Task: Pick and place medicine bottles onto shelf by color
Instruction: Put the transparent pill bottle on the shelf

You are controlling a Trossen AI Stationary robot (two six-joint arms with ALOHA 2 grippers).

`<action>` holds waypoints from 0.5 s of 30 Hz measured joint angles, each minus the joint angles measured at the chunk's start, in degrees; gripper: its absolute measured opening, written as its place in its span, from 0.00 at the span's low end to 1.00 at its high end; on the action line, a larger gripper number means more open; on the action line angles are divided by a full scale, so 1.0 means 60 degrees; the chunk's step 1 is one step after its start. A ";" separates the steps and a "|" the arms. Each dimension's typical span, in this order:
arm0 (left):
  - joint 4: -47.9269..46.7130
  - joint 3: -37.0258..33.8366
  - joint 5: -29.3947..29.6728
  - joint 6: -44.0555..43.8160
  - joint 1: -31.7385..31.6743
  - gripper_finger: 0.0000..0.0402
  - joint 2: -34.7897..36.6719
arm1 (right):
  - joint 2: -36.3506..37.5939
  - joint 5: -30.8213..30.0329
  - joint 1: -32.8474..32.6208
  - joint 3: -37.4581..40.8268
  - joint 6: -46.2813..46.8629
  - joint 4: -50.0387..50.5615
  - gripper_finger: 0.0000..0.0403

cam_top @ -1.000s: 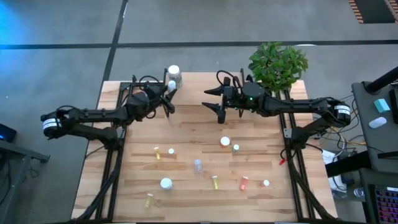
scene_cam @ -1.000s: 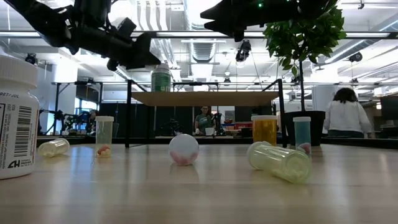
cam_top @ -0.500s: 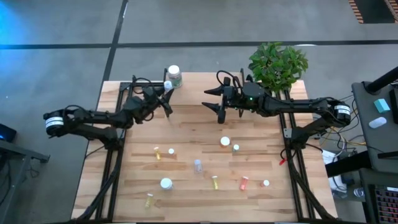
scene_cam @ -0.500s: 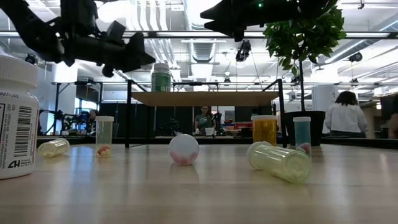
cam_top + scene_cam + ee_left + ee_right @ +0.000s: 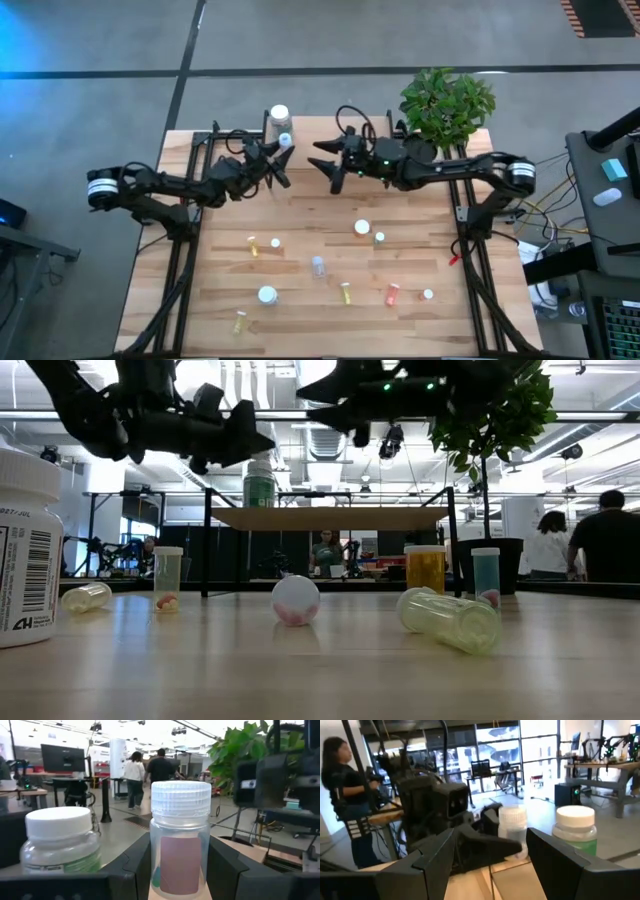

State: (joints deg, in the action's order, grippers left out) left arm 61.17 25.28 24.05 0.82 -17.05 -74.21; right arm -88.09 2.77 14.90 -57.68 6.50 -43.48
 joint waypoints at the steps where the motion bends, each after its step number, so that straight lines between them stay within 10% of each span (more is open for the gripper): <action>1: 0.0013 0.0015 0.0007 0.0000 0.0032 0.30 0.0015 | -0.0260 -0.0070 0.0000 -0.0193 -0.0011 -0.0089 0.58; 15: -0.0070 -0.0062 0.0003 0.0000 0.0322 0.30 0.0178 | -0.2591 -0.0244 0.0054 -0.2798 -0.0444 0.0363 0.58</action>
State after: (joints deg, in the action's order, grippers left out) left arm 60.75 24.91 24.08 0.82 -15.12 -73.14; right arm -103.64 1.31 15.22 -74.47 3.84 -41.30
